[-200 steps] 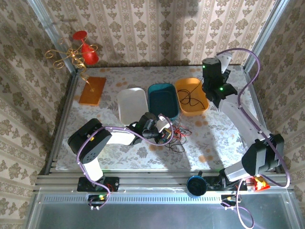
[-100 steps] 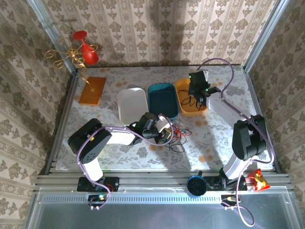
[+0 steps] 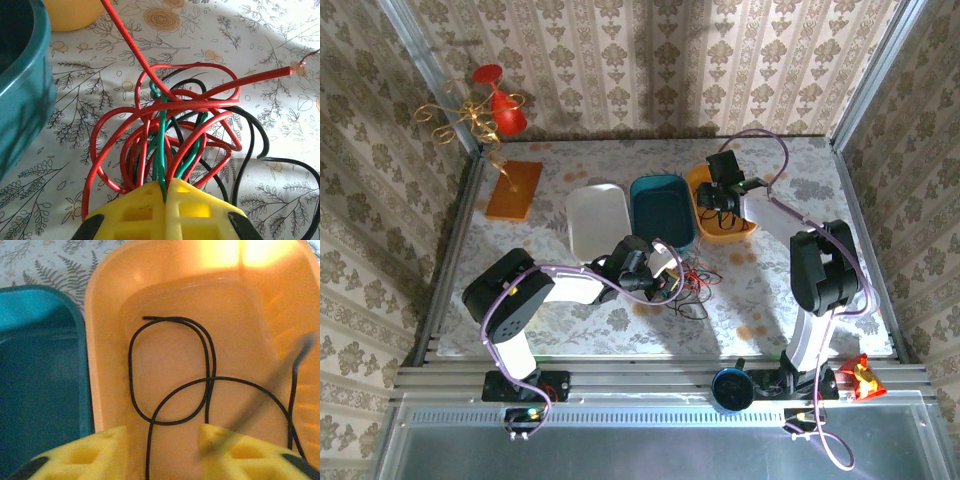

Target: Untangle the cables

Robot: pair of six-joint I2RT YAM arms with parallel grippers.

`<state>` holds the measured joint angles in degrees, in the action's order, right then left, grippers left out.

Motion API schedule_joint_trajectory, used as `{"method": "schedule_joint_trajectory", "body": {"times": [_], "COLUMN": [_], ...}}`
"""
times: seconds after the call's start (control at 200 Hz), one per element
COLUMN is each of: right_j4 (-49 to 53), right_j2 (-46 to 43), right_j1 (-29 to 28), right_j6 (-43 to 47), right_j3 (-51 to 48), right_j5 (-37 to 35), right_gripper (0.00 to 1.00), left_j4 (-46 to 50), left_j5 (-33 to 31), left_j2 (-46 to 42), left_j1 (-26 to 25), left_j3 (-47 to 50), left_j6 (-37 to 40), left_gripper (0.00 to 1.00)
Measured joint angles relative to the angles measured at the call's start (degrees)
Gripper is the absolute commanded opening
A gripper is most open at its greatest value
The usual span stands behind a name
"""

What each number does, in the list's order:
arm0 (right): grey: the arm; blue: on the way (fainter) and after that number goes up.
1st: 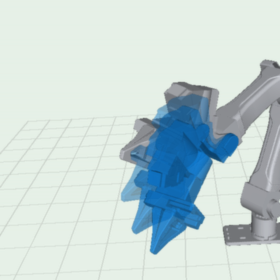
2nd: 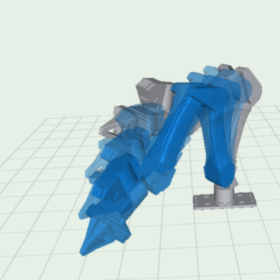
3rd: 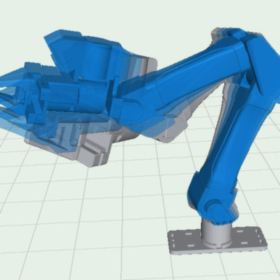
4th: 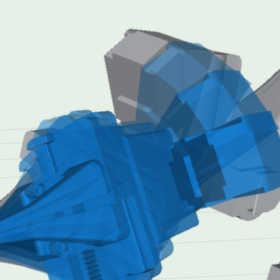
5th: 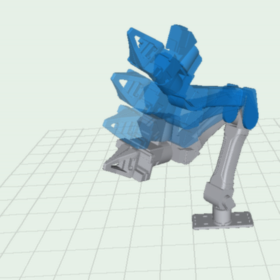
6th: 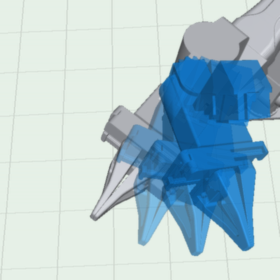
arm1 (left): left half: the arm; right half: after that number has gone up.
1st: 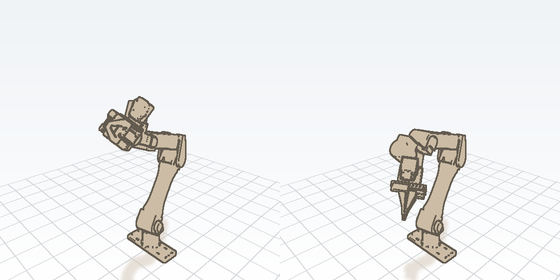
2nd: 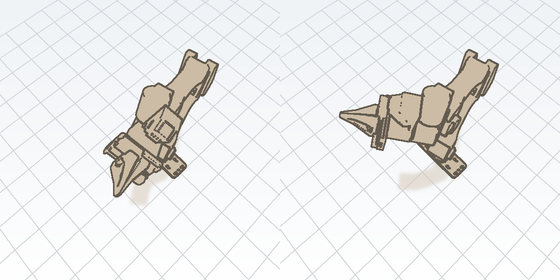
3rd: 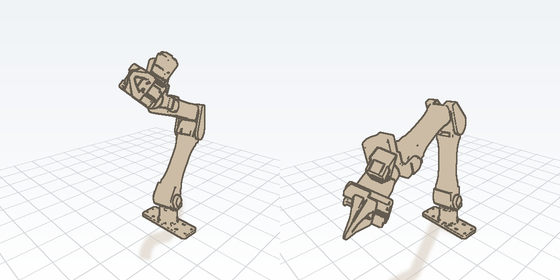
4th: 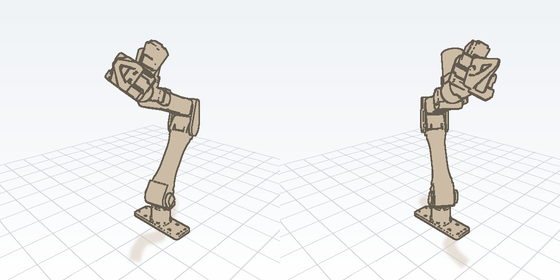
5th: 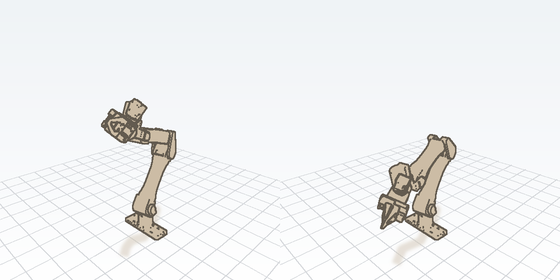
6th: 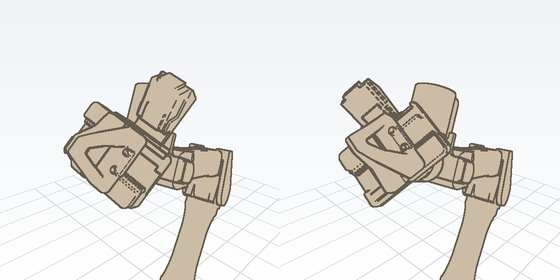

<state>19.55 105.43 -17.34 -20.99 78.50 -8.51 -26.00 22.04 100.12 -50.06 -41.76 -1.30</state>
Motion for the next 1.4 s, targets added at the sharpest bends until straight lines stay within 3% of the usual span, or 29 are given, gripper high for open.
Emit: {"method": "schedule_joint_trajectory", "body": {"times": [0.185, 0.52, 0.815, 1.08, 1.335, 1.4], "right_j4": [-0.3, -2.3, 4.4, 7.4, 7.9, 7.9], "right_j2": [-5.0, -16.5, -9.4, -0.5, 1.7, 2.1], "right_j1": [0.8, 3.2, 12.0, 12.2, 12.3, 12.3], "right_j6": [-0.3, -0.9, -6.2, -8.4, -9.4, -9.0], "right_j3": [-0.5, -3.9, 1.7, 7.6, 9.3, 10.0], "right_j5": [0.3, 0.2, -2.4, -2.6, -2.6, -2.4], "right_gripper": [0.60, 0.56, 0.49, 0.32, 0.02, 0.00], "left_j4": [0.0, 0.6, 0.7, 0.8, 0.8, 0.9], "left_j5": [-0.3, -0.5, -0.5, -0.6, -0.9, -0.9], "left_j2": [0.0, 0.0, 0.0, 0.0, 0.0, 0.0], "left_j1": [-0.2, -0.2, -0.2, -0.2, -0.3, -0.3], "left_j3": [0.0, -0.3, -0.4, -0.4, -0.4, -0.4], "left_j6": [0.0, 0.0, 0.0, 0.0, 0.0, 0.0], "left_gripper": [0.00, 0.00, 0.00, 0.00, 0.00, 0.00]}}
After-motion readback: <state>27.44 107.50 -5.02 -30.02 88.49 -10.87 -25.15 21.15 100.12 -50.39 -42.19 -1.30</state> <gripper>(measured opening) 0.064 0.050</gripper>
